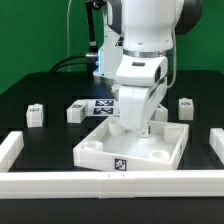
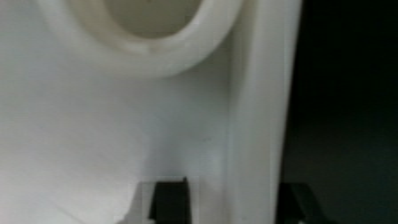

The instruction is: Assemble one leg

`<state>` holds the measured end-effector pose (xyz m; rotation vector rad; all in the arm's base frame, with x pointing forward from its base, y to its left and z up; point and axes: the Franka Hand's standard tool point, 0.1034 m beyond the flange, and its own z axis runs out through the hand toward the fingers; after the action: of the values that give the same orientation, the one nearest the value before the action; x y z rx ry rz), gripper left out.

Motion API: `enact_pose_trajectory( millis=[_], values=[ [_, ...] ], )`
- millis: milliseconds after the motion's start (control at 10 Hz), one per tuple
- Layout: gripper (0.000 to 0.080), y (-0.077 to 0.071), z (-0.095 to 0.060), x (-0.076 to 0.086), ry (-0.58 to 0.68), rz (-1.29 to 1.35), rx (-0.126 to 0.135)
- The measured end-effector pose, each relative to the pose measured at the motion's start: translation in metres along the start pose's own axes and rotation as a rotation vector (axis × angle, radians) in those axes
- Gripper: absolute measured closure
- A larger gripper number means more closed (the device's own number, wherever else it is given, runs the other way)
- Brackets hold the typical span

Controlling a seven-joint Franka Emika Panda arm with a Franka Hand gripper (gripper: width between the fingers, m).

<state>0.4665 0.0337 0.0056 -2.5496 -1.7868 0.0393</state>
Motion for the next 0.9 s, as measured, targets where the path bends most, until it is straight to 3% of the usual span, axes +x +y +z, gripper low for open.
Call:
enact_pose_trajectory(
  millis=[100,700,900],
  values=[
    [0.075,0.0004,-0.0002,0.0,0.0,0.0,-0.001],
    [0.075,0.0015,-0.0009,0.0005,0.003,0.0,-0.005],
    [0.0749,0.009,-0.001,-0.0063,0.004,-0.144,-0.01]
  ],
)
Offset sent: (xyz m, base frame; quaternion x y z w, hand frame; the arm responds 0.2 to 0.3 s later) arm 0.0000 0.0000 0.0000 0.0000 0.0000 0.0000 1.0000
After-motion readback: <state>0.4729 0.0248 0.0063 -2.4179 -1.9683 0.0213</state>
